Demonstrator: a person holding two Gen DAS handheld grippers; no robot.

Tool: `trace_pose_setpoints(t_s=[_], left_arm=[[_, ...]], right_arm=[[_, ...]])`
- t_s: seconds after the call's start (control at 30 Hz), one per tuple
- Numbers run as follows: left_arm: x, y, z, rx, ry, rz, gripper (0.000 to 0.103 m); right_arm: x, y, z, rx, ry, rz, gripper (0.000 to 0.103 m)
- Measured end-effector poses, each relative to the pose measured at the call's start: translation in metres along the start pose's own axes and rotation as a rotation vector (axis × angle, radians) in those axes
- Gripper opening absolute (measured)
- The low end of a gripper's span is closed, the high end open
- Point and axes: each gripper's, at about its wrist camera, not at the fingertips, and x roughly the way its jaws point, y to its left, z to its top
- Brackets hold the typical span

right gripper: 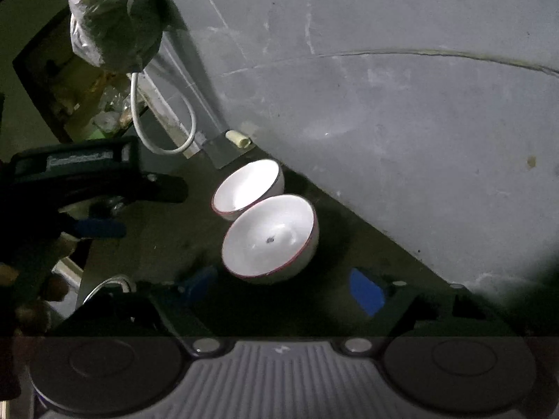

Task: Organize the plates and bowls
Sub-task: 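Move the left tool to a red-rimmed white bowl and grasp its rim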

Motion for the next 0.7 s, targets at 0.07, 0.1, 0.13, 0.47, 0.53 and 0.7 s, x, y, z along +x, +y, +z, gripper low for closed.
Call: trace_pose_setpoints(t_s=[0.07,0.1,0.13,0.47,0.53,0.7], left_arm=[[0.010,-0.006,0.001,0.034,0.029,-0.003,0.102],[0.015,-0.008,0.001,0.048,0.042,-0.003,0.102],[0.018,-0.009,0.000,0.056,0.053,-0.003,0.102],[0.042,-0.015,-0.006,0.025,0.148,-0.052,0.094],[0.046,-0.012,-0.007,-0.008,0.166,-0.048,0.086],[0.054,-0.006,-0.008,-0.071,0.206,-0.058,0.063]], right_arm=[[-0.001,-0.002,0.000,0.009,-0.007,-0.008,0.083],[0.000,-0.003,0.001,0.013,-0.007,-0.014,0.083],[0.001,-0.003,0.001,0.016,-0.008,-0.021,0.083],[0.017,-0.003,0.006,0.022,-0.002,-0.079,0.076],[0.021,-0.002,0.006,0.016,0.005,-0.080,0.069],[0.027,0.000,0.008,0.003,0.019,-0.081,0.058]])
